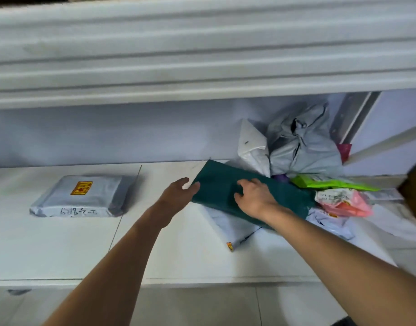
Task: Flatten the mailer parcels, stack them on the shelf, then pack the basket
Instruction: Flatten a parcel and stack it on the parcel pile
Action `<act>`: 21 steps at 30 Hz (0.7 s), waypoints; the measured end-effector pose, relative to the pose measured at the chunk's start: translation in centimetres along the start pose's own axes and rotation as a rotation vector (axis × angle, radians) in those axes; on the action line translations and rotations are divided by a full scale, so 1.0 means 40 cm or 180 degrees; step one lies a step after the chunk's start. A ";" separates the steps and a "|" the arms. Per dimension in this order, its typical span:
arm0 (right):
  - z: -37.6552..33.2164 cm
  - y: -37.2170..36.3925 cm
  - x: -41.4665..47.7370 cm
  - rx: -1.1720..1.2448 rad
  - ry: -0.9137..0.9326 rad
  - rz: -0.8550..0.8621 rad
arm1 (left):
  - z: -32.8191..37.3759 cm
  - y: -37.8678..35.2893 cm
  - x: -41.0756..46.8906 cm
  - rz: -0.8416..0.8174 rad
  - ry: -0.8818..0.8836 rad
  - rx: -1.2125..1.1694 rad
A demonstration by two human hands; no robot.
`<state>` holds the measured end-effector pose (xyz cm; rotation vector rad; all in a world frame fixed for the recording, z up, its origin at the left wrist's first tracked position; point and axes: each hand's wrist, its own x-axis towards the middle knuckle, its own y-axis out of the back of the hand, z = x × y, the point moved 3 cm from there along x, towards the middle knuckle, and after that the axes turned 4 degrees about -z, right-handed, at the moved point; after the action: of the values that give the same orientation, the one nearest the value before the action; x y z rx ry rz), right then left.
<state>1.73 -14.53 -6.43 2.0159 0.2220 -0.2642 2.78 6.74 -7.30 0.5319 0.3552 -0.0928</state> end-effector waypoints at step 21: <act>-0.073 0.041 -0.014 0.1438 -0.0064 0.1467 | -0.064 0.090 0.013 -0.0092 0.0897 -0.1082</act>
<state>1.89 -12.65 -3.61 2.4371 -0.3452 -0.0402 3.12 11.16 -7.82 0.2016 0.6404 0.0159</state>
